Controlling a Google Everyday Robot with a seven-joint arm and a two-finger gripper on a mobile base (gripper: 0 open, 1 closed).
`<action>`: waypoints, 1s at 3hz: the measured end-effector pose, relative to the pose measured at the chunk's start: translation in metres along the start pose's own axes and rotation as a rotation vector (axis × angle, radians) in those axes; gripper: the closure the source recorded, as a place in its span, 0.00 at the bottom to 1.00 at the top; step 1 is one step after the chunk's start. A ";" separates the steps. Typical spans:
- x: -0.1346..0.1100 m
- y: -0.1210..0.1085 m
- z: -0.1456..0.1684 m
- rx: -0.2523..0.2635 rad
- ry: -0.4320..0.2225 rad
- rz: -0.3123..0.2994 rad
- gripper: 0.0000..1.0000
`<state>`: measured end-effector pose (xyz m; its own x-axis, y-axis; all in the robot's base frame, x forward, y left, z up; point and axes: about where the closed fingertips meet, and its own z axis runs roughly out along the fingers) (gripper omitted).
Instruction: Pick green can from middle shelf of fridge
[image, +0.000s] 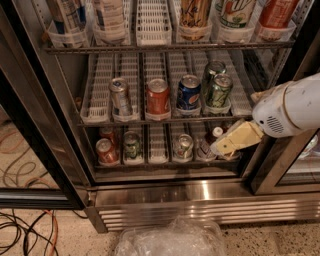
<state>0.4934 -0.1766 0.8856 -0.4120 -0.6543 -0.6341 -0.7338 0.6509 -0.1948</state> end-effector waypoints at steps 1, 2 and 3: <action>0.005 0.000 0.016 0.046 -0.103 0.137 0.00; 0.003 -0.005 0.029 0.116 -0.192 0.218 0.00; -0.011 -0.022 0.042 0.152 -0.234 0.268 0.00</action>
Offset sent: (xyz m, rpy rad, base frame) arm 0.0452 -0.0042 -0.0207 0.3198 -0.2790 -0.3488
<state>0.5373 -0.1674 0.8653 -0.4311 -0.3594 -0.8276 -0.5215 0.8478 -0.0964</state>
